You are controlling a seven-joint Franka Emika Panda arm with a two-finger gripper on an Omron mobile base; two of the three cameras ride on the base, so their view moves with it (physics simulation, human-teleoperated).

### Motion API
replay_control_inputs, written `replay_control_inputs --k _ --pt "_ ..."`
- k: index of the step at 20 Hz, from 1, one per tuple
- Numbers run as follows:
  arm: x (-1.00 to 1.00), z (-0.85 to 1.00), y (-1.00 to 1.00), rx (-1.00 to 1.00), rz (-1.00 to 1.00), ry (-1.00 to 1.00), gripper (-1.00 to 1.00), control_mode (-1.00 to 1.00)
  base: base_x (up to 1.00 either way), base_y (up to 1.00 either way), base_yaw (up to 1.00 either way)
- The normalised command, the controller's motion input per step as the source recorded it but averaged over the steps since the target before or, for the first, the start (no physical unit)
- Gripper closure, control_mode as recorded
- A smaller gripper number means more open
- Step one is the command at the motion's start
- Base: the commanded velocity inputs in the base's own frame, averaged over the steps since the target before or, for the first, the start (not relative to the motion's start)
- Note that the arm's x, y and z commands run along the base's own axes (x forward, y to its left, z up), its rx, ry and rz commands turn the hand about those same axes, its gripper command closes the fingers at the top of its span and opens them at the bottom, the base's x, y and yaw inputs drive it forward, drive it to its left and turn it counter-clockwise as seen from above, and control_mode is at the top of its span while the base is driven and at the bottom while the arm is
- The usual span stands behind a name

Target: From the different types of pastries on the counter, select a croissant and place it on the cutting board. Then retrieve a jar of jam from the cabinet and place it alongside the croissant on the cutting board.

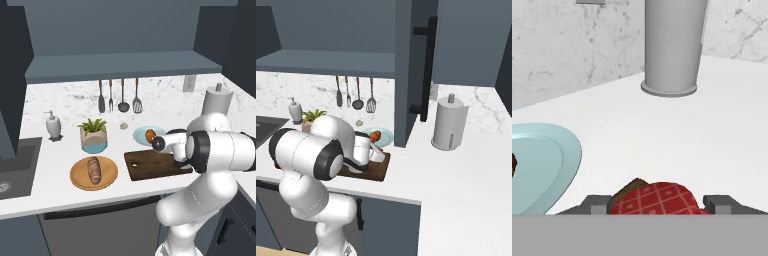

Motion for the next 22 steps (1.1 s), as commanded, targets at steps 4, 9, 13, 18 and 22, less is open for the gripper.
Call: replay_control_inputs --k 4,9,13,18,22 --pt "-0.19 -0.11 0.00 0.02 0.00 0.00 1.00 -1.00 0.00 0.00 0.00" --pt "0.00 0.00 0.00 0.00 0.00 0.00 1.00 -1.00 0.00 0.00 0.00" --pt "0.00 0.00 0.00 0.00 0.00 0.00 -1.00 -1.00 0.00 0.00 0.00" --pt "-0.06 -0.11 0.09 0.00 0.00 0.03 -1.00 -1.00 0.00 0.00 0.00" --pt "-0.09 -0.19 0.33 0.03 -0.05 0.12 -1.00 -1.00 0.00 0.00 0.00"
